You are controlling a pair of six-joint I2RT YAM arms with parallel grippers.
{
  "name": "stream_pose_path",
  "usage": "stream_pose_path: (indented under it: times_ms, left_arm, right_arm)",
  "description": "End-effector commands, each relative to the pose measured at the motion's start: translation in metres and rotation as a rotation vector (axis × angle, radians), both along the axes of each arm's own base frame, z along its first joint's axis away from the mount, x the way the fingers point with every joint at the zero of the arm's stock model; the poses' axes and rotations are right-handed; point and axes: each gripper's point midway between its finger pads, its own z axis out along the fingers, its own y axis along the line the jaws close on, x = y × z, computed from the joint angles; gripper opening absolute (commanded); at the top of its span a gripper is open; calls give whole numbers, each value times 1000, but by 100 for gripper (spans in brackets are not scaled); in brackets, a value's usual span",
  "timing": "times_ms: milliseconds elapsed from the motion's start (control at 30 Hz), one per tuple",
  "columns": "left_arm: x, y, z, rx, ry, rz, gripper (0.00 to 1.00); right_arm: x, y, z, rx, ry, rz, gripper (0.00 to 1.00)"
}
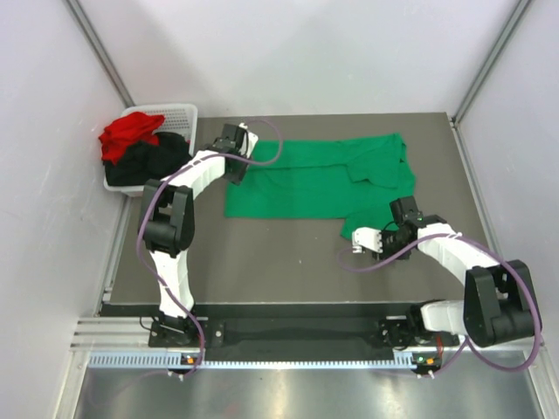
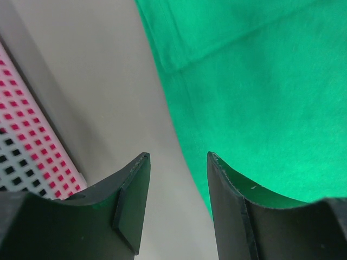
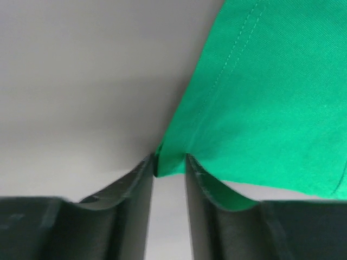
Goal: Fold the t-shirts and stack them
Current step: Fold the tshirt
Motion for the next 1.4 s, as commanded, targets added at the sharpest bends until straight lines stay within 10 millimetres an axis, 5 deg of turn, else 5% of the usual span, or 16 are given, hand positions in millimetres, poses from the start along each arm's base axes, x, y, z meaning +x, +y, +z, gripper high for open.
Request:
stream_pose_path:
  times_ms: [0,133,233,433,633,1367]
  left_arm:
    - [-2,7,19,15,-51,0,52]
    - [-12,12,15,26,-30,-6,50]
    - [-20,23,16,-7,-17,12,48]
    - [-39,60,10,-175,90,137,49]
    - [-63,37,-15,-344,288,113,32]
    - [-99,18,-43,-424,452,101,44]
  right_arm:
    - [-5,-1,-11,1,35,9,28]
    - [-9,-3,-11,-10,64,-6,0]
    - [5,-1,10,26,24,-58,0]
    - [63,16,94,162,-183,-167,0]
    - [95,26,132,246,-241,-267,0]
    - [116,30,130,279,-247,-333,0]
